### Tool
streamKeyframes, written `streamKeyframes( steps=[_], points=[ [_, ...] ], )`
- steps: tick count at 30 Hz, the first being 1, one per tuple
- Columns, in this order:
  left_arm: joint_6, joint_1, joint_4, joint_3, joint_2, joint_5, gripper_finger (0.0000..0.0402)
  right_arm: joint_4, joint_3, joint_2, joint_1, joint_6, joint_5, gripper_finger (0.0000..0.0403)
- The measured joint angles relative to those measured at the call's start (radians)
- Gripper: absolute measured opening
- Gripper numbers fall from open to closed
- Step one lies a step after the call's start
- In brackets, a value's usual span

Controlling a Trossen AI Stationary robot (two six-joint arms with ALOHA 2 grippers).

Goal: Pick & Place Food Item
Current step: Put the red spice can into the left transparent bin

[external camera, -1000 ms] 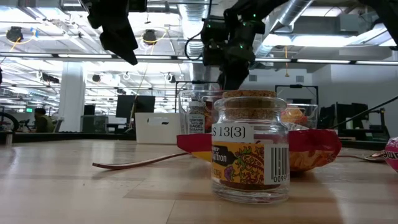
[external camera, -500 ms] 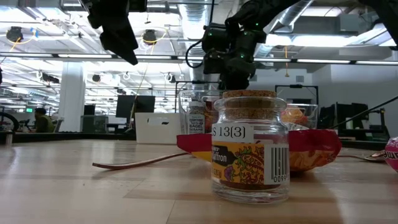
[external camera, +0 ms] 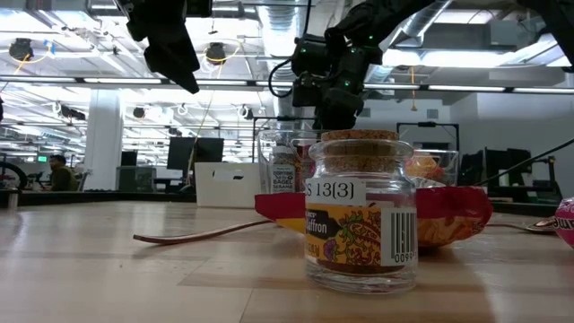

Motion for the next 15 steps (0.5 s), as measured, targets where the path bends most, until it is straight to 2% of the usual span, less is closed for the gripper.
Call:
streamKeyframes(
  steps=[15],
  points=[
    [0.0, 0.0, 0.0, 0.0, 0.0, -0.006, 0.0294, 0.009, 0.0, 0.0, -0.006, -0.012, -0.001, 0.0236]
  ],
)
